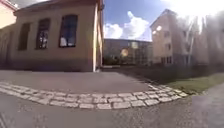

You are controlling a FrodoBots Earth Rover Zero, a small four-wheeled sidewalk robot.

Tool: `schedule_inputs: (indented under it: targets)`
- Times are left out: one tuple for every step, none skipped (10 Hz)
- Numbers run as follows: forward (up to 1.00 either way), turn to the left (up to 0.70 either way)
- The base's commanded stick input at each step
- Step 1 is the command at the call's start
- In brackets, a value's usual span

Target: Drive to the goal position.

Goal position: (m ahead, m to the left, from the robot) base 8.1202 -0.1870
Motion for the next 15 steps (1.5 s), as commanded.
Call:
schedule_inputs:
  targets:
    - [0.85,0.00]
    - [0.85,0.00]
    - [0.85,0.00]
    - [0.85,0.00]
    - [0.85,0.00]
    - [0.85,0.00]
    - [0.85,0.00]
    - [0.85,0.00]
    - [0.85,0.00]
    - [0.85,0.00]
    - [0.85,0.00]
    - [0.85,0.00]
    - [0.85,0.00]
    - [0.85,0.00]
    - [0.85,0.00]
